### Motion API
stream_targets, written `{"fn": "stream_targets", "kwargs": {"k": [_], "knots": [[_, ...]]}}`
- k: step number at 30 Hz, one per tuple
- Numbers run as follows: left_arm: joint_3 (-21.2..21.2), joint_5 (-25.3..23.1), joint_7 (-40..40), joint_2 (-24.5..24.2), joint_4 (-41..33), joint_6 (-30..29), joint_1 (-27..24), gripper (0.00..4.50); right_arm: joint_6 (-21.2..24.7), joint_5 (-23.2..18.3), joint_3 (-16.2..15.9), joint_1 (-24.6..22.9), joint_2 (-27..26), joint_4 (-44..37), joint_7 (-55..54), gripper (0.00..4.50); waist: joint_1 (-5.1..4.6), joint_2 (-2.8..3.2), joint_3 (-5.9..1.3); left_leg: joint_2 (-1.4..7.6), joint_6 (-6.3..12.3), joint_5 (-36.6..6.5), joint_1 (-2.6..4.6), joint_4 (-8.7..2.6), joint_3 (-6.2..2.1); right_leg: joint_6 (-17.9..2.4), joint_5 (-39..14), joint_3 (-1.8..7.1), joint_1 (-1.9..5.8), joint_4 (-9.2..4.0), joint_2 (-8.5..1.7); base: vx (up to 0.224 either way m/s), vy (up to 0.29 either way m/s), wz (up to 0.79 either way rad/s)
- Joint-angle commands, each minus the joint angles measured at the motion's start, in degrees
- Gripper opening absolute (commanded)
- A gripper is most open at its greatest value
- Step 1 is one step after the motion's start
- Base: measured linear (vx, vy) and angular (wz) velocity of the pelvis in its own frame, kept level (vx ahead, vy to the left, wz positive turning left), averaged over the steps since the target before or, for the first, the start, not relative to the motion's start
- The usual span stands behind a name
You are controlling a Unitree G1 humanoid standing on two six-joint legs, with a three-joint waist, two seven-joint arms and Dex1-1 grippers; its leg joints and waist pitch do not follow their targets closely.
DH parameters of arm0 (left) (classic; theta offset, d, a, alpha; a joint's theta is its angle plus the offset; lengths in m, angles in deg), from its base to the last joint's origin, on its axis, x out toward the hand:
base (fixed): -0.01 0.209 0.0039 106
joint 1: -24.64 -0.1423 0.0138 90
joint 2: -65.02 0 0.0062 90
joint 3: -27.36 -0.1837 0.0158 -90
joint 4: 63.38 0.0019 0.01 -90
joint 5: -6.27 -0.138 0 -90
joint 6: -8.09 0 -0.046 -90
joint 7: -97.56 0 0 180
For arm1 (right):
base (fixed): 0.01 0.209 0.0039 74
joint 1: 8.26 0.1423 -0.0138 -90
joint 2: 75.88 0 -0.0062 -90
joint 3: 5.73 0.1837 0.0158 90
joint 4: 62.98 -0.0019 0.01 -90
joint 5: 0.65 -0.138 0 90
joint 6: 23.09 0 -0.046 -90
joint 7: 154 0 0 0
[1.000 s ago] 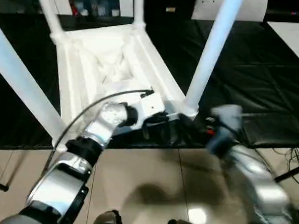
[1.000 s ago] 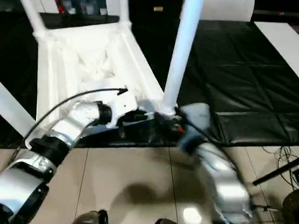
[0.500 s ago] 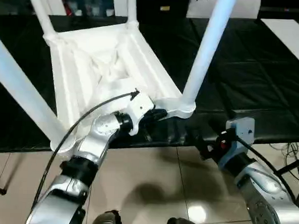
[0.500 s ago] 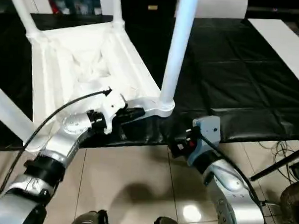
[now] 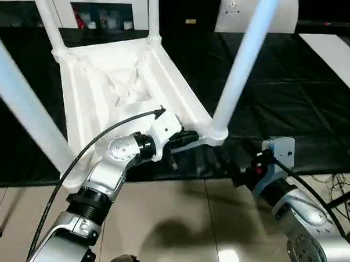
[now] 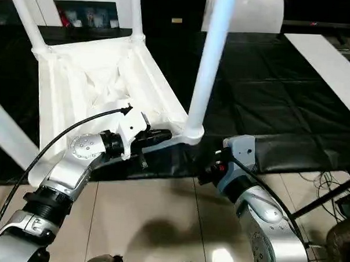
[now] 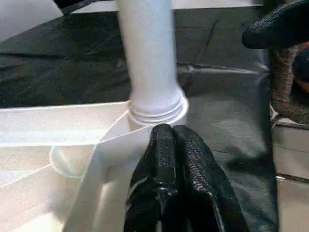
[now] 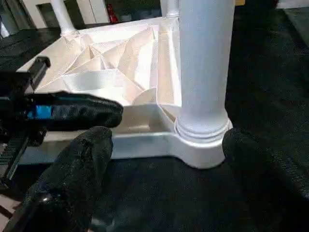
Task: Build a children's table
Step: Rotate leg to tighten
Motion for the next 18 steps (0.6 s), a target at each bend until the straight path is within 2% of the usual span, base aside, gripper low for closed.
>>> {"fn": "stream_targets", "kwargs": {"k": [1,2,3,4,5,6,7,8,9,10,11,12,13,14,15,16,17,18], "knots": [[0.51,1.07,-0.64,0.13,-4.01,-1.84,-1.45,0.00,-0.04,-0.60,0.06,-1.28,0.56,-2.18,0.15,4.00,0.07,-0.28,-5.54,0.95,9.54,-8.69,0.06,-2.71,-0.13,-16.99,-3.43,1.47,4.19,-2.63,-0.90,0.105,0.005,0.01],[0.57,1.18,-0.73,0.17,-4.41,-1.99,-1.67,0.00,-0.09,-0.63,0.08,-1.44,0.59,-2.29,0.18,4.00,0.14,0.13,-5.81,0.82,10.26,-7.25,-0.01,-2.47,-0.16,-17.28,-1.46,1.42,4.48,-2.27,-0.84,0.113,0.006,0.03],[0.97,2.43,-1.52,0.58,-8.42,-3.71,-4.12,0.00,-0.48,-0.76,0.21,-2.64,0.90,-3.15,0.47,4.00,0.24,0.12,-6.36,0.45,13.12,-3.16,-0.38,-1.60,-0.23,-17.01,5.36,1.37,5.27,-1.44,-0.37,0.128,0.013,0.06],[1.21,3.26,-2.06,0.87,-11.18,-4.87,-5.85,0.00,-0.74,-0.84,0.30,-3.47,1.11,-3.74,0.69,4.00,0.14,0.09,-6.09,0.34,14.16,-2.17,-0.68,-1.44,-0.37,-16.71,6.40,1.24,5.23,-1.29,-0.13,0.128,0.013,0.06],[1.21,3.26,-2.06,0.87,-11.18,-4.87,-5.85,0.00,-0.74,-0.84,0.30,-3.47,1.11,-3.74,0.69,4.00,0.03,0.10,-6.07,0.48,14.87,-1.63,-0.70,-1.25,-0.46,-16.51,6.55,1.02,5.22,-1.15,-0.01,0.131,0.019,0.06],[1.05,4.38,-2.77,1.20,-15.98,-6.80,-9.09,0.00,-1.05,-0.99,0.55,-4.61,1.46,-4.56,1.05,4.00,-0.07,0.26,-6.25,0.42,15.95,-0.34,-0.72,-0.70,-0.58,-15.97,6.27,0.84,5.52,-0.96,-0.01,0.133,0.018,0.05],[0.83,5.06,-3.21,1.36,-19.02,-8.08,-11.15,0.00,-1.22,-1.13,0.70,-5.27,1.71,-5.03,1.25,4.00,-0.32,0.49,-6.16,0.46,17.25,2.01,-0.26,-0.42,-1.10,-14.98,6.50,0.41,5.18,-0.53,0.51,0.133,0.018,0.05],[0.83,5.06,-3.21,1.36,-19.02,-8.08,-11.15,0.00,-1.22,-1.13,0.70,-5.27,1.71,-5.03,1.25,4.00,-0.43,0.61,-6.33,0.65,18.27,3.34,0.28,-0.22,-1.46,-14.48,6.89,0.08,5.00,-0.16,0.67,0.156,0.013,0.06],[-0.21,5.75,-4.01,1.55,-24.27,-10.04,-15.09,0.00,-1.36,-1.32,1.06,-6.38,2.08,-5.70,1.52,4.00,-1.32,0.65,-6.24,1.32,22.96,7.38,2.19,0.19,-2.79,-12.46,7.20,-0.79,3.76,0.91,1.17,0.140,0.005,0.08],[-1.26,6.34,-4.68,1.63,-28.84,-11.84,-18.47,0.00,-1.48,-1.54,1.38,-7.35,2.39,-6.27,1.69,4.00,-1.50,0.61,-6.11,1.41,24.23,7.36,3.02,0.34,-2.91,-11.81,6.19,-0.78,3.07,0.82,1.08,0.140,0.005,0.08],[-1.26,6.34,-4.68,1.63,-28.84,-11.84,-18.47,0.00,-1.48,-1.54,1.38,-7.35,2.39,-6.27,1.69,4.00,-1.63,0.51,-6.35,1.60,24.86,7.06,3.61,0.67,-3.09,-11.65,6.43,-0.59,2.85,1.17,0.87,0.108,-0.007,0.12],[-3.06,6.68,-6.48,2.21,-35.04,-14.30,-23.42,0.00,-1.53,-1.78,1.69,-8.86,2.88,-6.86,1.96,4.00,-1.79,-0.10,-6.13,0.93,25.72,5.29,2.90,1.17,-2.98,-10.34,5.03,0.01,3.97,0.58,0.53,0.096,-0.011,0.12],[-3.23,6.65,-6.68,2.27,-35.61,-14.51,-23.90,0.00,-1.52,-1.80,1.71,-9.00,2.92,-6.91,1.98,4.00,-1.50,-0.45,-6.11,-0.33,24.46,4.10,1.48,1.75,-2.24,-9.77,5.78,0.77,5.50,-0.03,0.64,0.096,-0.011,0.12],[-3.23,6.65,-6.68,2.27,-35.61,-14.51,-23.90,0.00,-1.52,-1.80,1.71,-9.00,2.92,-6.91,1.98,4.00,-0.64,-0.22,-5.06,-1.59,20.13,-0.56,-1.09,1.85,-1.25,-10.38,0.94,1.92,7.24,-2.32,-0.02,0.067,0.011,0.14],[-3.64,6.48,-7.33,2.48,-36.95,-15.10,-25.02,0.00,-1.47,-1.87,1.68,-9.31,3.03,-7.00,1.99,4.00,-0.60,0.03,-5.10,-0.86,15.81,-2.96,-0.84,1.35,-1.32,-11.64,-5.40,1.61,8.18,-3.13,-0.24,0.055,0.003,0.12],[-3.64,6.48,-7.33,2.48,-36.95,-15.10,-25.02,0.00,-1.47,-1.87,1.68,-9.31,3.03,-7.00,1.99,4.00,-0.52,0.29,-5.13,-0.81,14.42,-3.30,-0.30,1.00,-1.38,-11.56,-7.35,1.21,8.41,-3.40,0.12,0.055,0.003,0.12],[-3.83,6.38,-7.79,2.54,-38.00,-15.78,-25.73,0.00,-1.50,-1.93,1.58,-9.53,3.12,-7.08,1.92,4.00,-0.66,0.59,-5.19,-0.55,13.03,-3.43,1.04,0.32,-1.82,-10.63,-8.44,0.56,8.49,-3.51,0.80,0.064,-0.026,0.07],[-3.56,6.35,-8.70,2.66,-39.15,-16.61,-26.74,0.00,-1.57,-1.99,1.35,-9.65,3.23,-7.15,2.03,4.00,-0.92,0.85,-5.27,-0.17,13.08,-2.94,1.96,-0.08,-2.26,-9.91,-8.01,0.02,8.26,-3.26,1.13,0.081,-0.045,0.04]]}}
